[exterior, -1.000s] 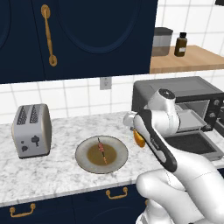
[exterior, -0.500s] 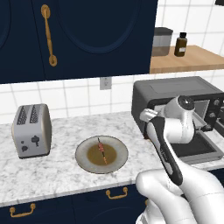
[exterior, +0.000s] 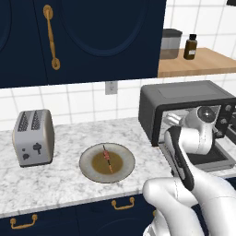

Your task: Pick up the kebab skewer and baguette bread, and place them inside the toaster oven. Close the toaster oven door and start by setting the timer.

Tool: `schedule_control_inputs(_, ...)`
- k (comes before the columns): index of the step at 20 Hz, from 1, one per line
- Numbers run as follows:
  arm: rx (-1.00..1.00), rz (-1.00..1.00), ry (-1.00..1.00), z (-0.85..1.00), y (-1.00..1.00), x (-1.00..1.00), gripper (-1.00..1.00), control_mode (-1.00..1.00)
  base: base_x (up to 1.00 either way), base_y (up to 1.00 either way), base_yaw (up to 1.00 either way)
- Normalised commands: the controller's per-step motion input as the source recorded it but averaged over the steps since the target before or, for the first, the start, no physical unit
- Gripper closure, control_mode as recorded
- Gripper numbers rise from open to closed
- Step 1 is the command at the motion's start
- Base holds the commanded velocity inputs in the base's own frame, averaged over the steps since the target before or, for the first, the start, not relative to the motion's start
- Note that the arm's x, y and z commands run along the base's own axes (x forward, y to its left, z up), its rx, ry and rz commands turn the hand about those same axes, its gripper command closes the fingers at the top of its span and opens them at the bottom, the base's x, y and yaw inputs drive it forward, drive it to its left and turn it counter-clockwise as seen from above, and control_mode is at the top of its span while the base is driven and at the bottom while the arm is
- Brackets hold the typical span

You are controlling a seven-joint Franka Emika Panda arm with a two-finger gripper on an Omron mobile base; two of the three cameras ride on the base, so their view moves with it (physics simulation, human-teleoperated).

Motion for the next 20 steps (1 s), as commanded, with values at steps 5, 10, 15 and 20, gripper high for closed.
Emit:
schedule_control_inputs(5, 0.05, -0.20, 0.00, 0.06, -0.31, 0.23, 1.00, -1.00, 0.00, 0.00, 0.00)
schedule_control_inputs(10, 0.15, -0.16, 0.00, 0.00, -0.01, 0.04, 1.00, -1.00, 0.00, 0.00, 0.00)
schedule_control_inputs(15, 0.16, -0.06, 0.00, 0.00, -0.13, 0.09, 1.00, -1.00, 0.00, 0.00, 0.00)
schedule_control_inputs(20, 0.03, 0.01, -0.01, 0.00, -0.22, 0.15, 1.00, -1.00, 0.00, 0.00, 0.00)
